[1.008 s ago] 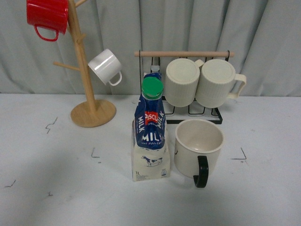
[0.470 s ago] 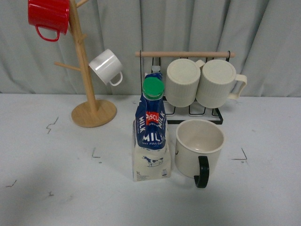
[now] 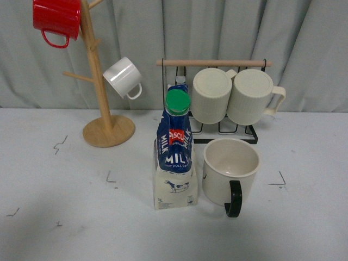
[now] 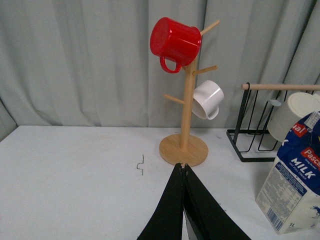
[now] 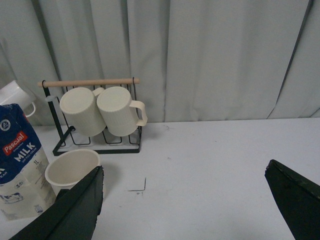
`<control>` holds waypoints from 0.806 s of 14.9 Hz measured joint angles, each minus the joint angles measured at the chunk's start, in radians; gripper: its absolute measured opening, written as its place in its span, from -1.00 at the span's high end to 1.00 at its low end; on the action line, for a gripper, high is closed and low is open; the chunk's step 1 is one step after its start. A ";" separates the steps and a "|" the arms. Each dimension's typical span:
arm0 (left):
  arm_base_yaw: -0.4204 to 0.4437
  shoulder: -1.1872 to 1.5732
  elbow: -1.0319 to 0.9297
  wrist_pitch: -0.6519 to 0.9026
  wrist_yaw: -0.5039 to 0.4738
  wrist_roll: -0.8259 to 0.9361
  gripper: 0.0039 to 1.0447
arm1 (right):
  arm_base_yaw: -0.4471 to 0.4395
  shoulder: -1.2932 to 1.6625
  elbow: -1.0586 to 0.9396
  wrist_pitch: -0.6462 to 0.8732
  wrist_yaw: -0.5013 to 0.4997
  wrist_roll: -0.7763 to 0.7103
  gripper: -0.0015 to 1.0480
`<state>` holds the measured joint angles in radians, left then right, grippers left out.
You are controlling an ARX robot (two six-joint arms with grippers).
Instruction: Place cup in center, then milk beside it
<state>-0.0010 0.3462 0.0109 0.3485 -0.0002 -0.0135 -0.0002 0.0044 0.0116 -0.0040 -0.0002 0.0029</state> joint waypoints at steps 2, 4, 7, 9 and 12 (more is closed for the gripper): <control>0.000 -0.049 0.000 -0.051 0.000 0.000 0.97 | 0.000 0.000 0.000 0.000 0.000 0.000 -0.87; 0.000 -0.095 0.000 -0.095 0.000 0.000 0.97 | 0.000 0.000 0.000 0.000 0.000 0.000 -0.87; 0.000 -0.150 0.000 -0.150 0.000 0.000 0.97 | 0.000 0.000 0.000 0.000 0.000 0.000 -0.87; 0.000 -0.187 0.000 -0.197 0.000 0.000 0.97 | 0.000 0.000 0.000 0.000 0.000 0.000 -0.87; 0.000 -0.339 0.001 -0.358 -0.001 0.000 0.97 | 0.000 0.000 0.000 0.000 0.000 0.000 -0.87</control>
<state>-0.0010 0.0074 0.0116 -0.0093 -0.0013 -0.0139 -0.0002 0.0044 0.0116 -0.0036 -0.0002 0.0029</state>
